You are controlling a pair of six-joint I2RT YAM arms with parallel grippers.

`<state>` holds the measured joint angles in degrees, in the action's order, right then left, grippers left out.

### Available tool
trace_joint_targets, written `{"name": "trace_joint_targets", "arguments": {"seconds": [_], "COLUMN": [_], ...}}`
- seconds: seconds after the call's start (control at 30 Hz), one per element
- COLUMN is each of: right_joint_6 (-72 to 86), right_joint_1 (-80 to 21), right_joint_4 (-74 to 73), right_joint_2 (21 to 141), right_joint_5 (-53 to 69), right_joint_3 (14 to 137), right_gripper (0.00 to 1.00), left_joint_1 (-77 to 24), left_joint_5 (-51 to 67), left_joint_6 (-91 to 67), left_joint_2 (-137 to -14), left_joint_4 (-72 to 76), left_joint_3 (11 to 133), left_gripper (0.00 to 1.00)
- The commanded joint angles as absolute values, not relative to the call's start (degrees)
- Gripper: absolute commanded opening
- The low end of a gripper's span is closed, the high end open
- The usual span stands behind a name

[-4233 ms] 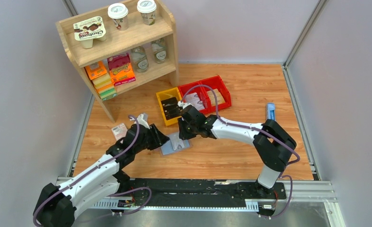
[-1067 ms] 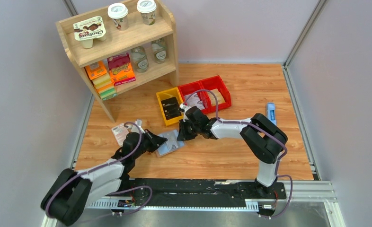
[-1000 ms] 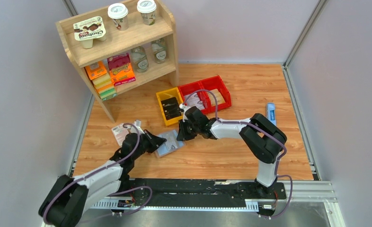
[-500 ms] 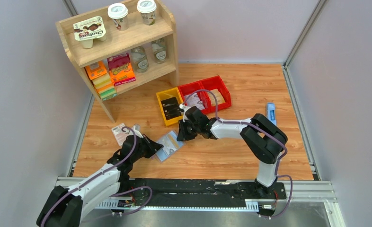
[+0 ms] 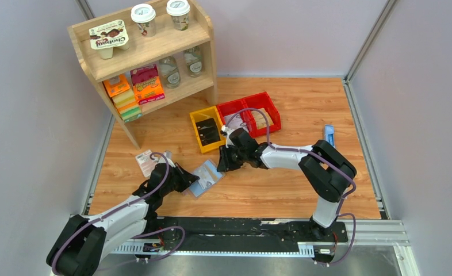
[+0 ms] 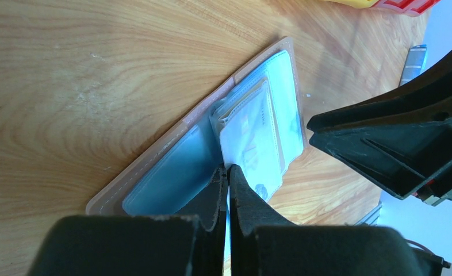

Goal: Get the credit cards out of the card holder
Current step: Remove the credit card from the card holder.

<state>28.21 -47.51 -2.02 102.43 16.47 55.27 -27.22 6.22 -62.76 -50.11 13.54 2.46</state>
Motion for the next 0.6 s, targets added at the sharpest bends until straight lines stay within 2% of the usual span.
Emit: {"name": "trace_joint_targets", "arguments": {"seconds": [0.0, 0.57], "right_joint_6": [27.4, 27.3], "right_joint_1": [-48.2, -49.6], "right_joint_4": [4.8, 4.4], "right_joint_2": [100.3, 109.6], "right_joint_5": [20.6, 24.6], "right_joint_3": [55.9, 61.7], "right_gripper": [0.3, 0.31], "left_joint_1": [-27.1, -27.0], "left_joint_5": [5.8, 6.1], "left_joint_6": [-60.4, -60.1], "left_joint_2": [-51.3, -51.8], "left_joint_4": [12.6, 13.1], "left_joint_3": [1.8, 1.7], "left_gripper": [0.01, 0.0]}}
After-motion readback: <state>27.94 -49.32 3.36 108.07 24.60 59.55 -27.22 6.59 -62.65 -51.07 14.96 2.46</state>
